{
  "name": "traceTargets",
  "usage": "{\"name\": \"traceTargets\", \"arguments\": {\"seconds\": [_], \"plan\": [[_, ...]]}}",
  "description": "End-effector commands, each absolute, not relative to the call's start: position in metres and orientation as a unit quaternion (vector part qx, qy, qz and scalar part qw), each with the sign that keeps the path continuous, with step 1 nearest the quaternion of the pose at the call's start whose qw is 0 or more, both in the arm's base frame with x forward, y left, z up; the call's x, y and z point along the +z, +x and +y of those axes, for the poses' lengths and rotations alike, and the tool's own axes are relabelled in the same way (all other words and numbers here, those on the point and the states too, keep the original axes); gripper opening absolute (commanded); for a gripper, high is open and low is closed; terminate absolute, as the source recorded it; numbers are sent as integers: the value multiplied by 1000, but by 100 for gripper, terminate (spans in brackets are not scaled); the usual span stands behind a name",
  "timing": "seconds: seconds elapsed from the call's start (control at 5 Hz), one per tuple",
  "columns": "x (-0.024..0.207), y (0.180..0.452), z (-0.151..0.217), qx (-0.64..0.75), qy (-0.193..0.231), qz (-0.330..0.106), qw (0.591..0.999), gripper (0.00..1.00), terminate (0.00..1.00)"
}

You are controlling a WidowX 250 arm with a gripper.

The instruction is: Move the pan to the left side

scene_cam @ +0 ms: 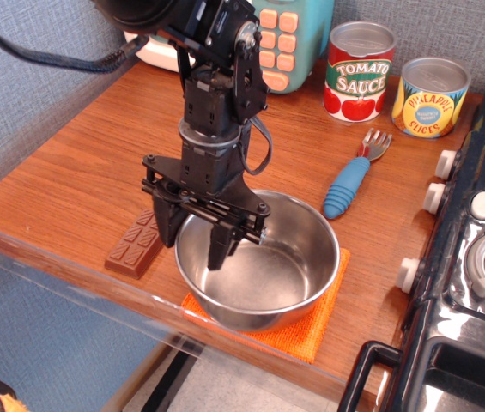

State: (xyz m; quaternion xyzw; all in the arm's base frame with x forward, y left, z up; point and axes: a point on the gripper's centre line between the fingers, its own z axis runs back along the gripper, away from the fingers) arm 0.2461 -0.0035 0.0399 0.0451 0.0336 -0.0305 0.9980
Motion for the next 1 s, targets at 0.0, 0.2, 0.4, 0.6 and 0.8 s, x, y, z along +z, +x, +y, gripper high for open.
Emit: {"name": "traceTargets", "arguments": {"seconds": [0.0, 0.2, 0.4, 0.6, 0.8], "plan": [[56, 249, -4, -40, 38, 4, 998, 0, 0], [64, 249, -4, -40, 28, -8, 999, 0, 0], [80, 255, -5, -29, -4, -28, 999, 0, 0], [111, 263, 5, -1, -33, -73, 997, 0, 0], [139, 264, 41, 49, -33, -110, 992, 0, 0]]}}
